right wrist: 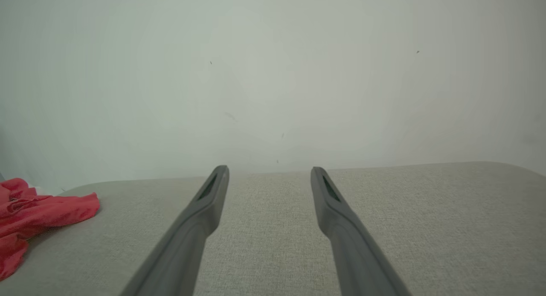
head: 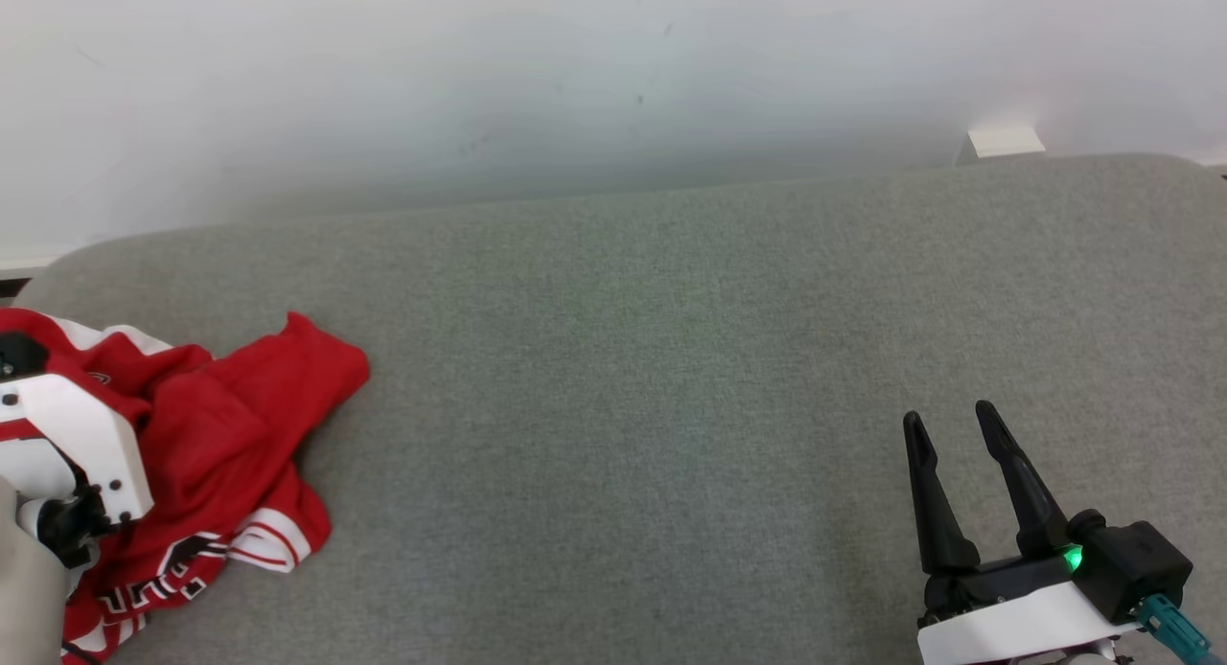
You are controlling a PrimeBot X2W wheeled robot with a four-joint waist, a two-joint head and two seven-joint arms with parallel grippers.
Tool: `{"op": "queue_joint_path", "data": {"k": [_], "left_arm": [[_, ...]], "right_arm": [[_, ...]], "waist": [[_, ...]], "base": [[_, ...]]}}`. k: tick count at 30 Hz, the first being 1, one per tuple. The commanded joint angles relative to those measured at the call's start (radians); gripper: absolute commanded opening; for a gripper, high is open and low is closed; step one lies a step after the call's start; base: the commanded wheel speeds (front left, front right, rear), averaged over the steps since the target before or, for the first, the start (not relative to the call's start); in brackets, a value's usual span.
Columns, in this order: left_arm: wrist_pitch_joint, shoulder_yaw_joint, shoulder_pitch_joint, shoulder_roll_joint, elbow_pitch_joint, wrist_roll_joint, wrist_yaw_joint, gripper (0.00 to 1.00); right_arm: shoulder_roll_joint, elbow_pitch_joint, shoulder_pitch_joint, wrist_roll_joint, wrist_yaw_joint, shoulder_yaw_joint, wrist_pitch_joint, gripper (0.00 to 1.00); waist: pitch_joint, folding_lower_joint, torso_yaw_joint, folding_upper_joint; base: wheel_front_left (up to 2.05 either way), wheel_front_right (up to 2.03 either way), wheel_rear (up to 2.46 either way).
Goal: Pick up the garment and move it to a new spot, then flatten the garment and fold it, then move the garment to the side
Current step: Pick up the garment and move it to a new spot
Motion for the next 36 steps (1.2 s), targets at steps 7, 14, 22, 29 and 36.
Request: {"op": "queue_joint_path", "data": {"k": [7, 14, 22, 29, 36], "left_arm": [[-0.105, -0.039, -0.028, 0.002, -0.025, 0.025, -0.006, 0.00], [-0.191, -0.116, -0.093, -0.025, -0.113, 0.040, -0.012, 0.00], [-0.234, -0.254, -0.131, -0.057, -0.293, -0.047, -0.012, 0.00], [-0.252, -0.331, -0.137, -0.087, -0.484, -0.141, -0.012, 0.00], [-0.258, -0.358, -0.129, -0.123, -0.681, -0.211, -0.012, 0.00]], "right_arm": [[-0.002, 0.009, 0.027, 0.015, 0.000, 0.002, 0.001, 1.00], [-0.002, 0.017, 0.065, 0.017, 0.000, 0.000, 0.001, 1.00], [-0.002, 0.016, 0.084, 0.017, 0.000, -0.007, 0.001, 1.00], [-0.002, 0.012, 0.093, 0.015, 0.000, -0.004, 0.001, 1.00], [-0.002, 0.013, 0.102, 0.009, 0.000, -0.009, 0.001, 1.00]], "waist": [[-0.061, 0.0000, 0.030, 0.0000], [-0.126, 0.0000, 0.059, 0.0000], [-0.173, 0.0000, 0.059, 0.0000], [-0.192, 0.0000, 0.018, 0.0000], [-0.202, 0.0000, -0.052, 0.0000]], "base": [[0.00, 0.00, 0.00], [0.00, 0.00, 0.00], [0.00, 0.00, 0.00], [0.00, 0.00, 0.00], [0.00, 0.00, 0.00]]}}
